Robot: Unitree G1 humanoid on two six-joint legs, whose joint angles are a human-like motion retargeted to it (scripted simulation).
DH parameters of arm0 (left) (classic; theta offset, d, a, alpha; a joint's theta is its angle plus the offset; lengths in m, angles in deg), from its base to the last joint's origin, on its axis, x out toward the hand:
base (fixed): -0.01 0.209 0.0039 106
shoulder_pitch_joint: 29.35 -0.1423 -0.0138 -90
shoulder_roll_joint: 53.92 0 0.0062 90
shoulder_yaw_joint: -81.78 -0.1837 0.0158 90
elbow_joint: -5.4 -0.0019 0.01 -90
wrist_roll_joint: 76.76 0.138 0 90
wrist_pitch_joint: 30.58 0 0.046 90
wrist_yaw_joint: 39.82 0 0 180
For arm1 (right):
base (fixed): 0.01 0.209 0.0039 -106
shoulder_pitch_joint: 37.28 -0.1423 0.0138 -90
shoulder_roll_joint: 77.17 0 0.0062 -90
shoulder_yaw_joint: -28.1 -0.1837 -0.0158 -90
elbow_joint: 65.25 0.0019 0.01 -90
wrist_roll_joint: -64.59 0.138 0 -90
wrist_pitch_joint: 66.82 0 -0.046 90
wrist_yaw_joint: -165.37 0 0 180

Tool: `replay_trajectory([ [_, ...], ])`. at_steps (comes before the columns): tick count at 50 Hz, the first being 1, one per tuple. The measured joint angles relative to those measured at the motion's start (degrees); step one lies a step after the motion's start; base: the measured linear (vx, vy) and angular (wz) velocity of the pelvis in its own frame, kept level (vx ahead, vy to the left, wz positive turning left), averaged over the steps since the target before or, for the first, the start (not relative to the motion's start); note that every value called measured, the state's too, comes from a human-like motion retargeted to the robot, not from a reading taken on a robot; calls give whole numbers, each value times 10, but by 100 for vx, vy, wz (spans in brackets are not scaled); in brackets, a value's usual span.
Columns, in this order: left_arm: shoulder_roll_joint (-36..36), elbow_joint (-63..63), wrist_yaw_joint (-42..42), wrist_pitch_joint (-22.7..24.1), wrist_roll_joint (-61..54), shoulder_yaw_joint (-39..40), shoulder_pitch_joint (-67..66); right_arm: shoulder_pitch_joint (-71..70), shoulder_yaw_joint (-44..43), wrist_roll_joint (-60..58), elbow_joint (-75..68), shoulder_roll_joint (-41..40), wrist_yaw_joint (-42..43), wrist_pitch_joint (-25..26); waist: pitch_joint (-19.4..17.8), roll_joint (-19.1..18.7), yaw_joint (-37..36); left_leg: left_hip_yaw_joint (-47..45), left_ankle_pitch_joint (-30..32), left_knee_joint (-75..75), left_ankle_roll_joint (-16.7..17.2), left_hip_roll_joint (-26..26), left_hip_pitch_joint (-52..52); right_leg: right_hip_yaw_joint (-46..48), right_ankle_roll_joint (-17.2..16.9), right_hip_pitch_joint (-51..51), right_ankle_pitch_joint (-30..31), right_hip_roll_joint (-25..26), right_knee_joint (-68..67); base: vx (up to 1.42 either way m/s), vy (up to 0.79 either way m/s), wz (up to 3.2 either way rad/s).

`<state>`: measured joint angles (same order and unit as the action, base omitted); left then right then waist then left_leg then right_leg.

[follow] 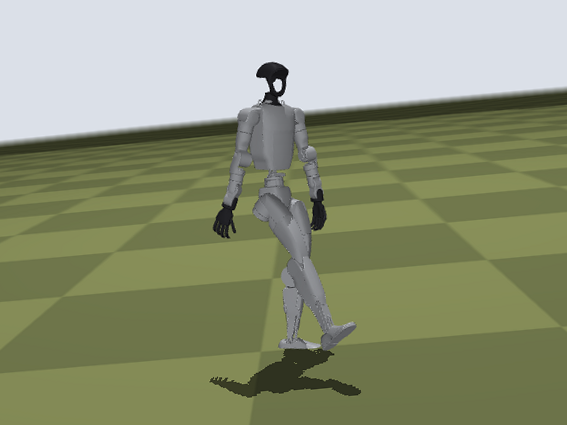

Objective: In place motions

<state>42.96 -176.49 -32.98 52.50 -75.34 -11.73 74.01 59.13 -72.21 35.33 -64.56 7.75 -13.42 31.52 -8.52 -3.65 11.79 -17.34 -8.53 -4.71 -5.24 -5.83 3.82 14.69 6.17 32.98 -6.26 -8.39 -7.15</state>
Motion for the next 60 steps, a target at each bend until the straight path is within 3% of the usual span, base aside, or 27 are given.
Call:
replay_trajectory([
  [7,10,16,6,10,-1,4,-12,-1,10,-3,5,-7,-11,5,2,3,-10,2,-5,-5,2,2,2,-7,-1,-13,11,-6,4,0,0,-6],
  [17,10,-55,11,3,17,53,-84,-28,39,-17,64,-9,-27,-3,47,32,-82,-43,-21,4,8,44,13,11,-45,-190,49,1,-20,4,-4,-61],
  [22,5,-55,15,-26,24,82,-150,-49,58,-28,87,-11,-37,-8,91,48,-121,-67,-25,11,16,66,-6,13,-85,-299,118,10,-24,-1,-6,-71],
  [24,4,-55,14,-32,24,91,-170,-54,65,-32,93,-14,-40,-10,110,53,-137,-75,-26,12,20,71,-16,39,-110,-337,75,11,-14,-4,-11,-72],
  [27,2,-55,9,-39,20,103,-190,-58,71,-39,99,-17,-48,-11,128,60,-147,-76,-27,10,26,79,-22,105,-92,-374,50,17,45,-9,-19,-29],
  [30,5,-55,-5,-49,4,116,-194,-66,70,-51,101,-20,-60,-11,145,61,-192,-116,-29,14,39,71,-23,62,-97,-356,75,20,74,-10,-10,-87],
  [33,20,-55,-22,-36,-18,122,-185,-73,63,-56,106,-20,-64,-11,156,54,-173,-98,-20,13,44,65,-42,79,-87,-332,70,18,64,-21,-18,26],
  [40,40,-55,-18,-2,-39,87,-114,-73,61,-37,126,-13,-62,-16,116,32,-95,-84,-2,9,51,44,-33,118,-74,-361,58,34,69,-20,-16,48],
  [47,48,11,-16,6,-16,32,-76,-50,27,-32,41,-3,-47,17,131,28,-111,-83,9,15,61,31,-43,110,-62,-344,58,45,70,-13,-14,-7],
  [60,39,12,1,7,-23,24,-63,-28,-6,-32,42,3,-38,24,105,13,-52,-108,35,13,85,-5,-38,90,-43,-337,57,72,72,-17,-12,-13],
])
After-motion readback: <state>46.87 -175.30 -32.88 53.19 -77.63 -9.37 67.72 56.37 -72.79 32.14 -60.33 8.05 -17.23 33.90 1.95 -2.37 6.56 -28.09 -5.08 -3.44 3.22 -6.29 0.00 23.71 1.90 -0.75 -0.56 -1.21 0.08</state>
